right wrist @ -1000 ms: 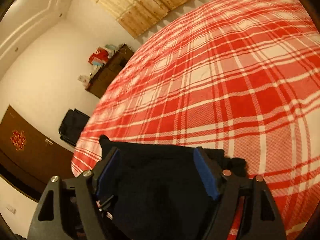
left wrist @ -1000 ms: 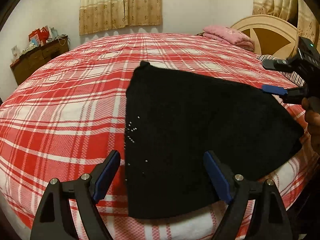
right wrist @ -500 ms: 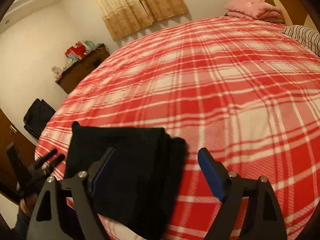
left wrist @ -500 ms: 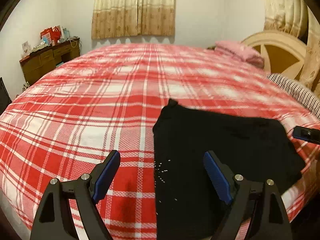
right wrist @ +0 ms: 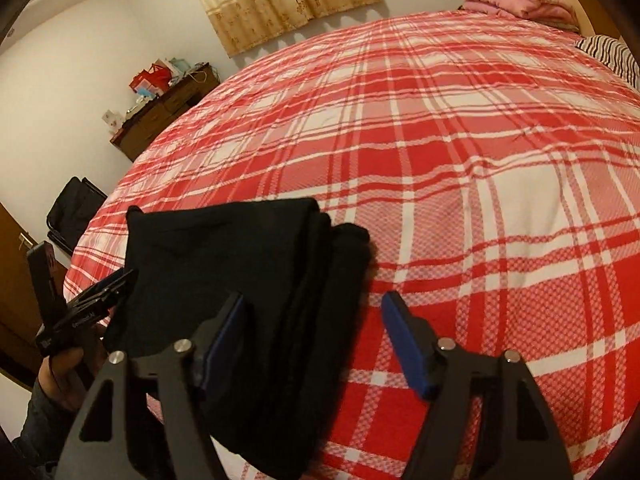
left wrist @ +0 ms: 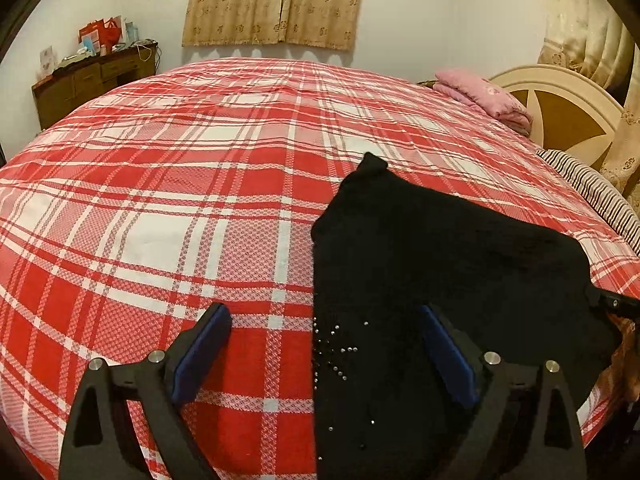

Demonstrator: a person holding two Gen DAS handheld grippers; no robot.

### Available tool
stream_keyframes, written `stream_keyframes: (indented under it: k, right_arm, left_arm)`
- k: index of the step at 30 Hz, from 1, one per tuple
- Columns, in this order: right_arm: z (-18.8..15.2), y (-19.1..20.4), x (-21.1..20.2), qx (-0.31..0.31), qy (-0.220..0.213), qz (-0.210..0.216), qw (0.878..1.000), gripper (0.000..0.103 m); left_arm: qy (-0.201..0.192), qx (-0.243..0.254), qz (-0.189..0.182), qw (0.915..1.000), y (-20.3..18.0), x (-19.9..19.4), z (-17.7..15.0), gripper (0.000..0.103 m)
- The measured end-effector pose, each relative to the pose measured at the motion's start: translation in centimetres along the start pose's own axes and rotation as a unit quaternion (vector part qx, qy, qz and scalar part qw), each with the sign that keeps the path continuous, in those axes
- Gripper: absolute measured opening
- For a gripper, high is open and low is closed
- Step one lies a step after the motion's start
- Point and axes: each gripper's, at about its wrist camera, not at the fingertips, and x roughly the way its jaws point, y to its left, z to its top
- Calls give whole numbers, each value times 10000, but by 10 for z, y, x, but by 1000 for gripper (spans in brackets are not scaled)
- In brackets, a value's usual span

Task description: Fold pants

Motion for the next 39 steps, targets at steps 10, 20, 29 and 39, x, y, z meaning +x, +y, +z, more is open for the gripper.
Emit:
stream_keyframes:
  k: [10,20,29,39]
  right_arm:
    - [-7,18,1,-337,-73,91,9994,77]
    - [0,-4,-7,153,-24,314,9994,57]
    - [-7,18,3,-191,-50,392,9990,61]
    - [-6,23,-6,-97,-280,545,9981,30]
  left_arm:
    - [-211,3,-440,9988,1,-5,-3,96]
    - [-212,37,-629,9978,5,-6,-1,96]
    - [-198,181,-937,9952,-7,-4,2,67]
    - [-112,-235,-1299,9912,9,-8,6,31]
